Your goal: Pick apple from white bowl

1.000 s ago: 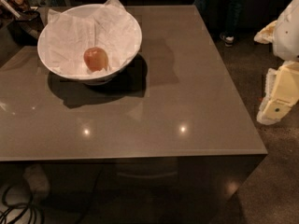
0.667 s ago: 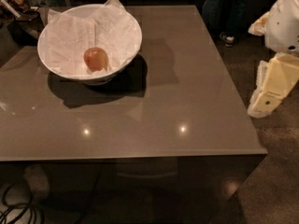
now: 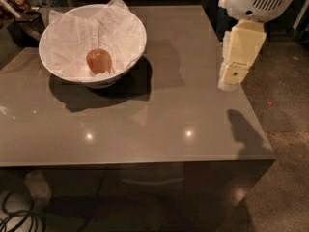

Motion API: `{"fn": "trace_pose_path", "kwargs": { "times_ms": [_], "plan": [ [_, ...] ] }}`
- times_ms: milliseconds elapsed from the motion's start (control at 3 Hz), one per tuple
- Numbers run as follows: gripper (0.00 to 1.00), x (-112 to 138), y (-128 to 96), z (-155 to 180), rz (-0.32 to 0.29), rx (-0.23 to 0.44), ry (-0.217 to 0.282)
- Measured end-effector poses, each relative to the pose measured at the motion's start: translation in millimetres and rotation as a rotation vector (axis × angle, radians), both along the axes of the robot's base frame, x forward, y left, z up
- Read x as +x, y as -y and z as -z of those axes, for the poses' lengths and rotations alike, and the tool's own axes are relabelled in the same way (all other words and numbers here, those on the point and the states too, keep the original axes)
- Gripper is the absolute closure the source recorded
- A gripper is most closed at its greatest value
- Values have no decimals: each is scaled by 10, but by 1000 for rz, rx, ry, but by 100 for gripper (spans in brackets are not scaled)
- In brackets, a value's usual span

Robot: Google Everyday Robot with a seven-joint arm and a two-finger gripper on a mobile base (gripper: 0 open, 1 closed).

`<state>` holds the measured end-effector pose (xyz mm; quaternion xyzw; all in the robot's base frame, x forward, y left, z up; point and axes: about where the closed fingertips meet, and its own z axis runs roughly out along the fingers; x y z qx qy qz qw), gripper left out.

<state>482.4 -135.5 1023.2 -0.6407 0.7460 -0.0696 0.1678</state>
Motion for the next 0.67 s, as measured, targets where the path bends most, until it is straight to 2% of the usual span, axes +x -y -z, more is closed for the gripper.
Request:
{"fn": "trace_pose_path", "kwargs": {
  "times_ms": [333, 667],
  "plan": [
    [0, 29, -28, -20, -3, 10, 15],
    [0, 261, -225, -25, -6, 37, 27]
  ]
}}
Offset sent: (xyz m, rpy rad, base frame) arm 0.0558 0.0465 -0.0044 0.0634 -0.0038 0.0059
